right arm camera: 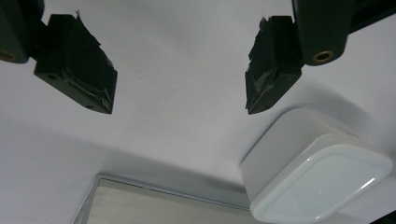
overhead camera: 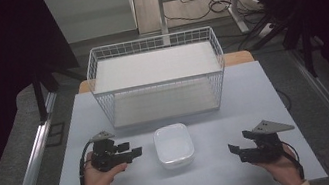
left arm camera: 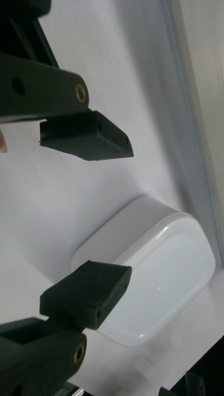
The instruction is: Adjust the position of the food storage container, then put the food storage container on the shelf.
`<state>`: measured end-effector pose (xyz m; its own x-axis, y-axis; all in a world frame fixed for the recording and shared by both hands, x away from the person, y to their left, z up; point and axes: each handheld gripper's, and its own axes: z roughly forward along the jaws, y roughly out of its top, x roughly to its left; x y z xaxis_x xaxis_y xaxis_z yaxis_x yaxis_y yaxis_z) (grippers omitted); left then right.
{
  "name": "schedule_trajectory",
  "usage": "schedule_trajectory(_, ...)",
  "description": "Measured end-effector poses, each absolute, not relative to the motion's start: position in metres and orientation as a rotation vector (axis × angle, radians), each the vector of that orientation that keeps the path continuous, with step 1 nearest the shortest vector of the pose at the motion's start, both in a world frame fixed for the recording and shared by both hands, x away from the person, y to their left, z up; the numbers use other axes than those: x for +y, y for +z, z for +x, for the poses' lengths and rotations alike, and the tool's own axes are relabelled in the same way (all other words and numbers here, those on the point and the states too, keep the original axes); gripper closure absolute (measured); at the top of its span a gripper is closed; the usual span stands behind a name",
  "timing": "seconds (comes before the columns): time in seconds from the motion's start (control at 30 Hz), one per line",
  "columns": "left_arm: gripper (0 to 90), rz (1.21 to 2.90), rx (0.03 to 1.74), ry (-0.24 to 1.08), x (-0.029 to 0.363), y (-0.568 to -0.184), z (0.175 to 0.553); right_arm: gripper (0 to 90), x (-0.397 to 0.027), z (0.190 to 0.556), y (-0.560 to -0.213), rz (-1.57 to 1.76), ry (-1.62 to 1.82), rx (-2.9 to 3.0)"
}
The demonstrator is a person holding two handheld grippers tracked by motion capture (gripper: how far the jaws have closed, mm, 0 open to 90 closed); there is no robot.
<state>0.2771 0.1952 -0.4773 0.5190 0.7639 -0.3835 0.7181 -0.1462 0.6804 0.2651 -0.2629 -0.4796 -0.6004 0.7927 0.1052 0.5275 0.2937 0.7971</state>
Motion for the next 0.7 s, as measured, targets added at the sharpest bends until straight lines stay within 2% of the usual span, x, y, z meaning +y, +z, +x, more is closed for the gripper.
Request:
schedule_trajectory(0.13,33.8,1.876,1.216,0.053,0.193,-0.473,0.277,24.5,-0.261,0.266,-0.478,1.211,1.234,2.263)
schedule_trajectory(0.37,34.4,1.863,1.204,0.024,0.186,-0.467,0.28,26.9,-0.25,0.272,-0.465,1.209,1.28,2.293)
schedule_trajectory(0.7,35.0,1.834,1.222,-0.05,0.178,-0.467,0.291,27.6,-0.219,0.301,-0.45,1.25,1.368,2.391)
